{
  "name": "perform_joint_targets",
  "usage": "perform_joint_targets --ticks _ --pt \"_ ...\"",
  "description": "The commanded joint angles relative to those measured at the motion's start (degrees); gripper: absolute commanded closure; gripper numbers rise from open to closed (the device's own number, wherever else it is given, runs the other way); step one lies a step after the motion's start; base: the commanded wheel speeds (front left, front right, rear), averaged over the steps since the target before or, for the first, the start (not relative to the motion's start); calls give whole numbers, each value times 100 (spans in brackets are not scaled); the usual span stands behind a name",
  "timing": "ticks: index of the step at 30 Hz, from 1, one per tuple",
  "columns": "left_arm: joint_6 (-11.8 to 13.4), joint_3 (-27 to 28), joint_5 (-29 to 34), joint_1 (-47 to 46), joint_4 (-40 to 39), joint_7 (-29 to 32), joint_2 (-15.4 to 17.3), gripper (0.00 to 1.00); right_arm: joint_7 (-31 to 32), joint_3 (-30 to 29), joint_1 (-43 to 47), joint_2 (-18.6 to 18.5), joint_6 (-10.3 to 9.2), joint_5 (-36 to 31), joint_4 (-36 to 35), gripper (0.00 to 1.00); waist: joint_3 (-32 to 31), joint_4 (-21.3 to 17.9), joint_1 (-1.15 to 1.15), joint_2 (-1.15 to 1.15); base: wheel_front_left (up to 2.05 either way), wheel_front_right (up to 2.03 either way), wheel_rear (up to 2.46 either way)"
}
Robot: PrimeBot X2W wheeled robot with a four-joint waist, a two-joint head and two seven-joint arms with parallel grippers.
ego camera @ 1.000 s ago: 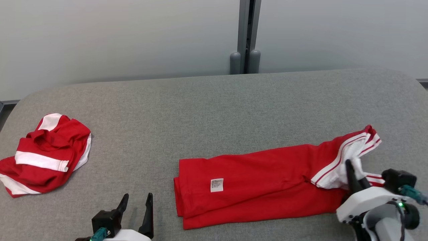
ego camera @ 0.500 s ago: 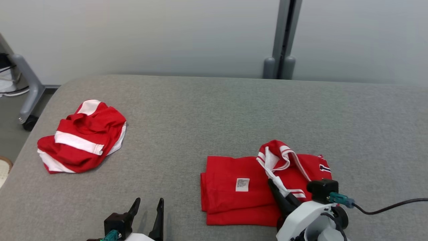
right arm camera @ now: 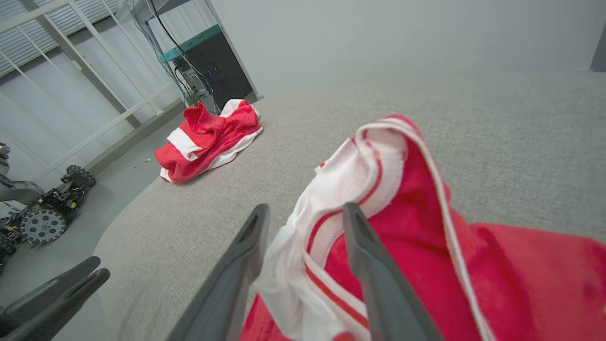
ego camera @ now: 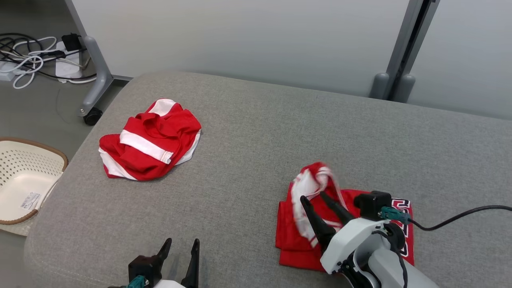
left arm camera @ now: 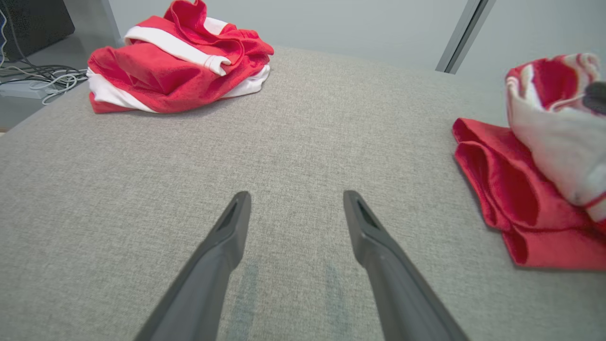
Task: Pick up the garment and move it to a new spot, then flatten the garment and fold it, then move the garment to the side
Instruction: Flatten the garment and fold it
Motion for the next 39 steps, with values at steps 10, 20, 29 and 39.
perform_joint_targets --ticks 10,20,29,39 --pt "85 239 52 -126 -221 1 20 0 -137 -1489 124 -52 0 -1005 -214 0 24 -623 0 0 0 0 0" --pt "107 498 176 -85 -387 1 21 0 -136 -3287 1104 -40 0 -2381 -978 0 -39 -1219 0 0 0 0 0" --pt "71 618 332 127 -446 1 21 0 -136 -3868 1757 -41 0 -2796 -1242 0 -129 -1462 0 0 0 0 0" --pt "-2 810 514 416 -443 1 19 0 -137 -3903 2222 -41 0 -2991 -1389 0 -349 -1523 0 0 0 0 0"
